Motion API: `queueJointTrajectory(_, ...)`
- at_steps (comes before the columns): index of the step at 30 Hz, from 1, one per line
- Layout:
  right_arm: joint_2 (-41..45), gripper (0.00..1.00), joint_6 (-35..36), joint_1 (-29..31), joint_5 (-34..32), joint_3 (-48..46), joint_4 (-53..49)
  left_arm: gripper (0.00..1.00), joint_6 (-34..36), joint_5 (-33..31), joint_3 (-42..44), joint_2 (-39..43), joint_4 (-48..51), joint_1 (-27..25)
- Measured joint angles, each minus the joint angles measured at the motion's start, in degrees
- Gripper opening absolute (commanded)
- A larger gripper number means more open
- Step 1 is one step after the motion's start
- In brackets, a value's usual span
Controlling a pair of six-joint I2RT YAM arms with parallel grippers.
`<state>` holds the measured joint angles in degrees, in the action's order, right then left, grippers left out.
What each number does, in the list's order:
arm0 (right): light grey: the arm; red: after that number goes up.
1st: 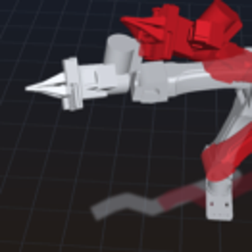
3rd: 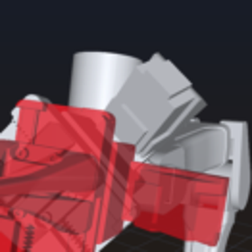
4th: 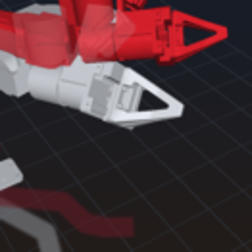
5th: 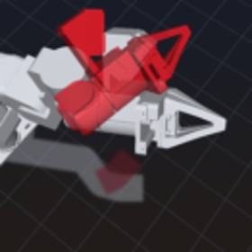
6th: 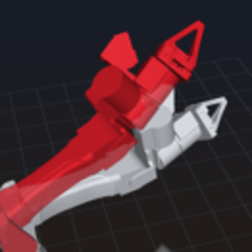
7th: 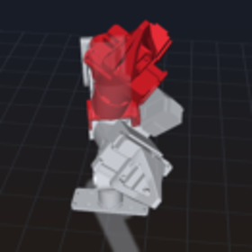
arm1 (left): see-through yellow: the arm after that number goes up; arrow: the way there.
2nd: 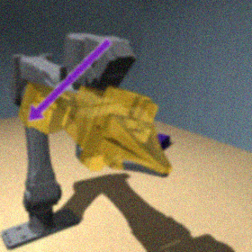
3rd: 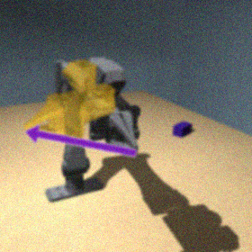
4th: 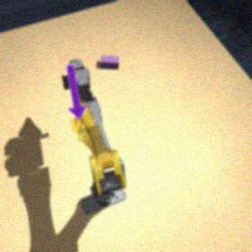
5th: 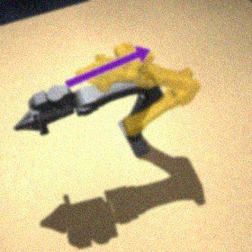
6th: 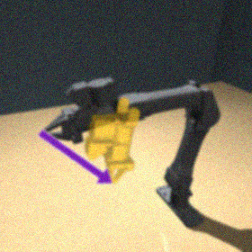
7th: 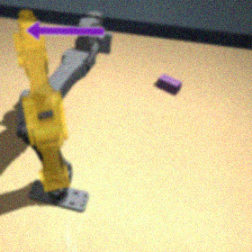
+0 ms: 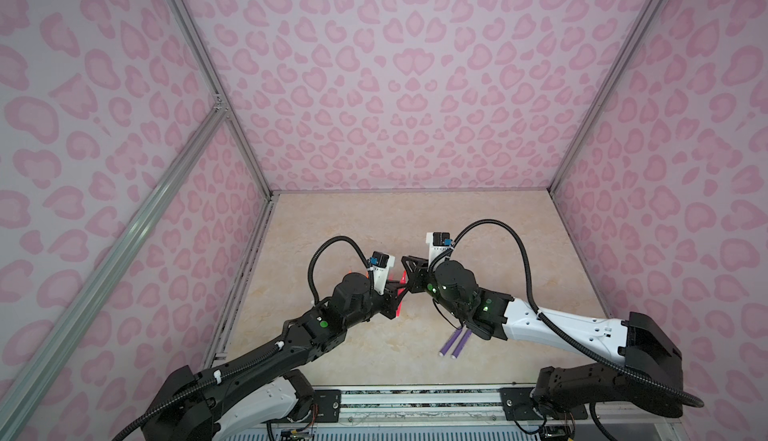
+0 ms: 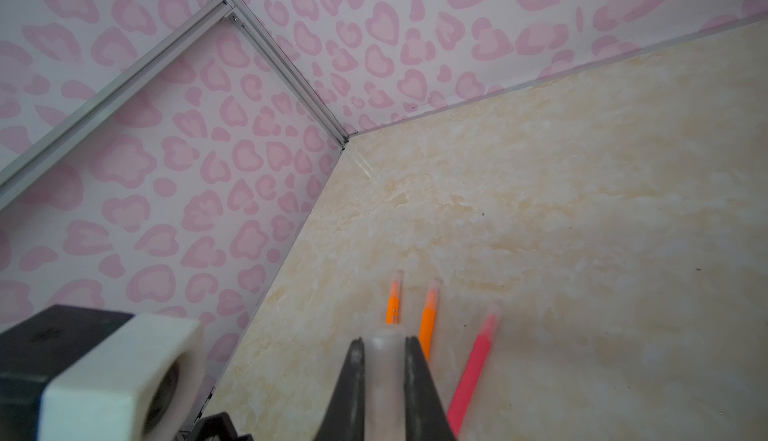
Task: Insert the pens into the pen caps
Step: 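Lower the clear cap onto the pink marker tip with the right gripper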
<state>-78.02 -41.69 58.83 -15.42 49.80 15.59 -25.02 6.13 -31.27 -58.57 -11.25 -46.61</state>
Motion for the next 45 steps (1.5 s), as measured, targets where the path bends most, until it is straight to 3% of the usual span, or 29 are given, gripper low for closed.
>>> queueJointTrajectory(19,-0.8,0.00,-1.2,3.0,-2.1,-2.3,4.4,0.03,-0.7,-1.6,0.0,1.0,1.0,0.2)
queueJointTrajectory(45,4.8,0.00,1.0,5.8,2.6,-15.5,26.6,0.03,-3.1,9.6,5.7,10.5,-3.9,2.8)
